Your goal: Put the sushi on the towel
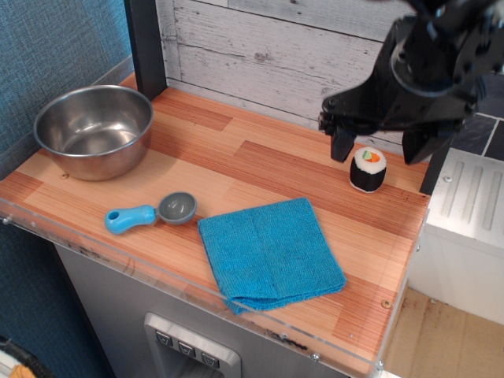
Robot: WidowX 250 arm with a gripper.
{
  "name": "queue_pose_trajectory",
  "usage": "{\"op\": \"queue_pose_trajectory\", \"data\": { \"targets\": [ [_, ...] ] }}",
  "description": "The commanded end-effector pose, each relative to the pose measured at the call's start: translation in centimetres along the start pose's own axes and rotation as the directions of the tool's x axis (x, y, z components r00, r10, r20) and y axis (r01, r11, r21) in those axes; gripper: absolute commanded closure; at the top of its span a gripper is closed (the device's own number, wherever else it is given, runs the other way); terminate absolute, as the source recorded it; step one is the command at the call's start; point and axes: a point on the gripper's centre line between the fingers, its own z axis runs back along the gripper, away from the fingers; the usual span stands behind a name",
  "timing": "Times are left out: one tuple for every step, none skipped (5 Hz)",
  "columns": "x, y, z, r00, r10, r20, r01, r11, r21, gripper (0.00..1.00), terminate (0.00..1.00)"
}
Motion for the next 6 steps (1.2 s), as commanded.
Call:
{"op": "queue_pose_trajectory", "data": {
  "targets": [
    [2.3,0.1,-2.6,1.0,0.003,0.024,-0.001,0.998,-0.056,0.0,0.0],
    [3.2,-0.5,-4.2,1.0,0.013,0.019,-0.012,0.998,-0.056,0.0,0.0],
    [3.7,-1.4,-5.9,0.999,0.039,-0.013,-0.04,0.996,-0.083,0.0,0.0],
    [3.5,-2.5,-8.0,0.998,0.047,-0.035,-0.051,0.993,-0.102,0.0,0.0],
    [3.1,-3.3,-9.4,0.997,0.051,-0.061,-0.057,0.993,-0.1,0.0,0.0],
    [2.9,-3.5,-9.8,0.997,0.046,-0.062,-0.052,0.993,-0.101,1.0,0.0]
  ]
}}
